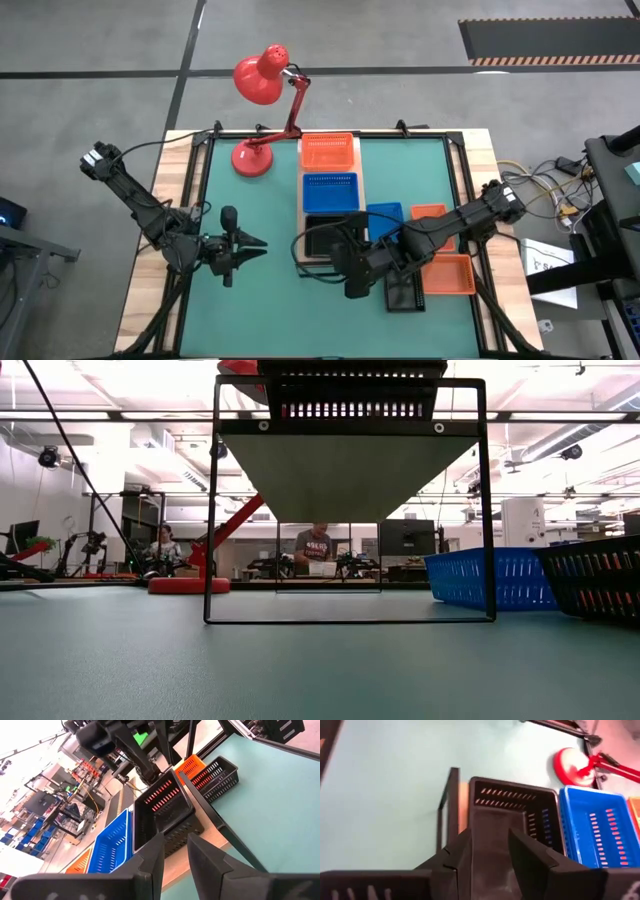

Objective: Stack baskets on shelf by color
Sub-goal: Stack the left black bin on top of the black bin on the shelf, then stack the top orange bin on top of the orange bin on the shelf

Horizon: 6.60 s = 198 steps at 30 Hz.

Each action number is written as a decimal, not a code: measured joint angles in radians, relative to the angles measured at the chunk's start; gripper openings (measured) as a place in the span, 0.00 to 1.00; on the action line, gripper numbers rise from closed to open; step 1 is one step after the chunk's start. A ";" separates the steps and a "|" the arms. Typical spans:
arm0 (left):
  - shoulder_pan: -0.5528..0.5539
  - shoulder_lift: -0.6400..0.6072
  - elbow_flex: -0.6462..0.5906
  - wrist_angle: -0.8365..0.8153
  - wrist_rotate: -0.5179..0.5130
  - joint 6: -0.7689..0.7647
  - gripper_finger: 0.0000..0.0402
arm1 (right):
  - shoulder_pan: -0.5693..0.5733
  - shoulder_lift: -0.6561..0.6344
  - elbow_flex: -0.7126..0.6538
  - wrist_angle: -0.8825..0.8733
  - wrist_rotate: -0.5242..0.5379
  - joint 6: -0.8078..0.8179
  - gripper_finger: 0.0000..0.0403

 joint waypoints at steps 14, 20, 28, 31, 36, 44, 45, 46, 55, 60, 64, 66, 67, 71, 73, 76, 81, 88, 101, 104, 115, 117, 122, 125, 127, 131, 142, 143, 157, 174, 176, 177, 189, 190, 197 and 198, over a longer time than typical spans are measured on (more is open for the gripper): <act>0.000 0.000 0.000 0.001 0.000 -0.021 0.17 | 0.000 -0.081 -0.045 -0.168 -0.036 -0.002 0.06; 0.000 0.000 0.000 0.002 0.000 -0.024 0.17 | -0.007 -0.158 -0.150 -0.291 0.017 0.127 0.02; 0.006 0.007 0.000 0.053 0.010 -0.029 0.17 | -0.026 -0.296 -0.414 -0.132 0.017 0.169 0.02; 0.049 0.039 -0.001 0.069 0.101 -0.052 0.17 | -0.042 -0.342 -0.510 -0.053 0.017 0.146 0.02; 0.164 0.118 -0.002 0.076 0.226 -0.078 0.17 | -0.066 -0.412 -0.616 0.048 0.009 0.090 0.02; 0.375 0.247 0.010 0.188 0.432 -0.151 0.17 | -0.072 -0.447 -0.661 0.133 -0.010 0.002 0.02; 0.387 0.262 0.016 0.188 0.452 -0.158 0.17 | -0.072 -0.443 -0.662 0.135 -0.012 -0.004 0.02; 0.394 0.274 0.023 0.188 0.466 -0.165 0.17 | -0.072 -0.440 -0.663 0.141 -0.011 -0.010 0.02; 0.398 0.327 0.048 0.217 0.484 -0.246 0.17 | -0.072 -0.394 -0.664 0.222 -0.011 -0.109 0.02; 0.395 0.310 0.046 0.201 0.487 -0.294 0.17 | -0.072 -0.393 -0.664 0.232 -0.013 -0.117 0.02; 0.394 0.283 0.046 0.153 0.486 -0.307 0.17 | -0.072 -0.393 -0.664 0.258 -0.025 -0.123 0.02; 0.395 0.271 0.046 0.131 0.485 -0.312 0.17 | -0.072 -0.391 -0.664 0.258 -0.031 -0.125 0.02; 0.395 0.267 0.046 0.128 0.486 -0.313 0.17 | -0.072 -0.390 -0.664 0.258 -0.032 -0.125 0.02; 0.395 0.261 0.046 0.128 0.486 -0.313 0.17 | -0.072 -0.390 -0.664 0.258 -0.033 -0.121 0.02; 0.395 0.261 0.046 0.128 0.486 -0.313 0.17 | -0.072 -0.390 -0.664 0.257 -0.032 -0.117 0.02; 0.394 0.261 0.046 0.127 0.486 -0.313 0.17 | -0.072 -0.390 -0.664 0.256 -0.009 -0.120 0.02; 0.394 0.261 0.045 0.125 0.490 -0.313 0.17 | -0.072 -0.392 -0.664 0.251 0.009 -0.120 0.02; 0.385 0.253 0.045 0.087 0.490 -0.318 0.17 | -0.066 -0.400 -0.660 0.225 0.009 -0.099 0.02; 0.331 0.022 -0.031 0.037 0.491 -0.287 0.17 | -0.034 -0.465 -0.619 -0.038 -0.018 0.220 0.02; 0.332 -0.009 -0.068 0.112 0.491 -0.228 0.17 | -0.043 -0.468 -0.640 -0.037 -0.016 0.285 0.02; 0.332 -0.083 -0.081 0.130 0.491 -0.145 0.17 | -0.076 -0.468 -0.761 -0.034 -0.154 0.164 0.02; 0.332 -0.084 -0.081 0.130 0.491 -0.145 0.17 | -0.077 -0.468 -0.795 -0.027 -0.187 0.182 0.02; 0.332 -0.084 -0.077 0.132 0.491 -0.102 0.17 | -0.085 -0.468 -0.871 0.011 -0.203 0.289 0.09; 0.332 -0.088 -0.072 0.132 0.490 -0.051 0.17 | -0.112 -0.469 -0.895 -0.010 -0.193 0.414 0.16; 0.332 -0.091 -0.066 0.132 0.478 -0.041 0.17 | -0.147 -0.473 -0.900 -0.070 -0.194 0.577 0.19; 0.332 -0.098 -0.057 0.135 0.441 -0.046 0.17 | -0.210 -0.474 -0.913 -0.209 -0.239 0.965 0.25; 0.332 -0.101 -0.065 0.120 0.439 -0.050 0.17 | -0.189 -0.472 -1.008 -0.144 -0.382 1.106 0.36; 0.332 -0.100 -0.065 0.120 0.439 -0.050 0.17 | -0.185 -0.472 -1.013 -0.136 -0.387 1.113 0.36; 0.332 -0.090 -0.065 0.125 0.440 -0.061 0.17 | -0.176 -0.472 -1.127 -0.010 -0.388 1.072 0.25; 0.332 -0.072 -0.066 0.176 0.439 -0.015 0.17 | -0.214 -0.474 -0.947 -0.306 -0.297 0.963 0.03; 0.332 -0.072 -0.065 0.180 0.438 -0.015 0.17 | -0.219 -0.474 -0.886 -0.375 -0.251 0.897 0.03; 0.332 -0.072 -0.065 0.185 0.438 -0.016 0.17 | -0.223 -0.474 -0.855 -0.401 -0.226 0.854 0.03; 0.332 -0.072 -0.063 0.243 0.438 0.003 0.17 | -0.289 -0.471 -0.468 -0.445 0.042 0.273 0.03; 0.332 -0.072 -0.063 0.243 0.438 0.003 0.17 | -0.298 -0.472 -0.437 -0.446 0.042 0.237 0.03; 0.332 -0.068 -0.061 0.245 0.437 0.033 0.17 | -0.353 -0.469 -0.302 -0.341 0.018 -0.010 0.03; 0.333 -0.070 -0.062 0.252 0.437 0.050 0.17 | -0.359 -0.466 -0.293 -0.316 0.003 -0.049 0.03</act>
